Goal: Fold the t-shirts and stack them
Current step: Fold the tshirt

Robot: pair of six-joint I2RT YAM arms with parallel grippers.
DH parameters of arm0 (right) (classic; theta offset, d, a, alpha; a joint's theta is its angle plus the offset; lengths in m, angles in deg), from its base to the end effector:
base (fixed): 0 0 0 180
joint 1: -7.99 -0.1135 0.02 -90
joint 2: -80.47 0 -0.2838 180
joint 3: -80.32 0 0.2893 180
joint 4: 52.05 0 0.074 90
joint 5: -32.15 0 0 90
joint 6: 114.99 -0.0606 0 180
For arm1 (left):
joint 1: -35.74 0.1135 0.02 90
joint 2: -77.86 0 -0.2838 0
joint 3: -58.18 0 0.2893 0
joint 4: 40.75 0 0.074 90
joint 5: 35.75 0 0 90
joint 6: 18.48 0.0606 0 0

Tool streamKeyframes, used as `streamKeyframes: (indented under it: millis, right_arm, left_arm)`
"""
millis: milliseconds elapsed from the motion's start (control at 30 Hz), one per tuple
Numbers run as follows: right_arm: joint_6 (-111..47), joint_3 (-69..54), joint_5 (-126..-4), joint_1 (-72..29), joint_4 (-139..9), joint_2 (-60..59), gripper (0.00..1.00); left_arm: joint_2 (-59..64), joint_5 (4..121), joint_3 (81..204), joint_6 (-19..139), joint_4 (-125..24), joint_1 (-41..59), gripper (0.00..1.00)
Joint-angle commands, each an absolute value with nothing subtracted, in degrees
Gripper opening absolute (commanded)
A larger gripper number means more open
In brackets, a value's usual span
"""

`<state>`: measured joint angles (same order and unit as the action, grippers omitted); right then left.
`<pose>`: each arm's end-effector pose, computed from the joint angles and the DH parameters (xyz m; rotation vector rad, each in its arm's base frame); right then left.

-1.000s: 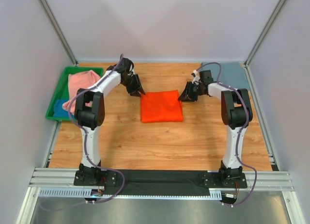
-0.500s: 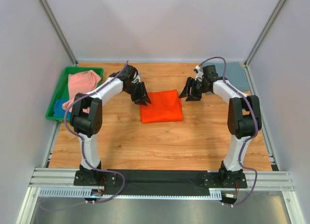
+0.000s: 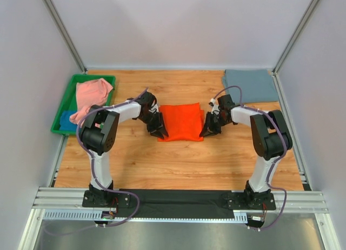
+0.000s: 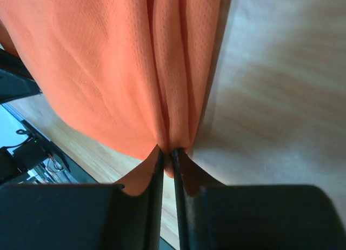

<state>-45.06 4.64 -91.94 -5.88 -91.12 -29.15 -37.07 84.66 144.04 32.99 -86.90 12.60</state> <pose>0.3720 0.1268 0.1005 0.0240 2.8817 0.9697 0.3785 -0.1951 0.1082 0.2926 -2.9436 0.8864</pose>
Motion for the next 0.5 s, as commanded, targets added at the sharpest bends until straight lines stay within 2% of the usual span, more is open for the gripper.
streamKeyframes:
  millis: [0,100,200,333,400,467]
  right_arm:
    - [-45.73,10.32,-87.74,-6.16,-87.15,-23.69,0.11]
    - [-45.38,14.81,-87.12,-6.51,-87.57,-18.85,0.13]
    - [-44.33,16.05,-86.68,-6.51,-90.38,-14.37,0.27]
    - [-43.27,13.60,-85.36,-6.51,-93.73,-10.24,0.37]
    - [-42.75,10.52,-85.45,-6.51,-93.91,-10.40,0.45]
    - [-41.44,5.89,-85.80,-6.34,-94.08,-12.59,0.50]
  left_arm:
    - [-32.46,80.26,138.81,32.41,-85.77,12.01,0.40]
    - [-27.01,80.70,134.50,29.86,-85.07,10.96,0.39]
    - [-20.69,82.11,133.52,28.45,-85.59,9.29,0.40]
    - [-16.71,81.68,139.22,31.16,-89.80,9.46,0.43]
    - [-17.84,79.30,141.94,35.71,-92.27,10.16,0.49]
    - [-21.34,80.34,146.07,38.28,-93.67,12.78,0.49]
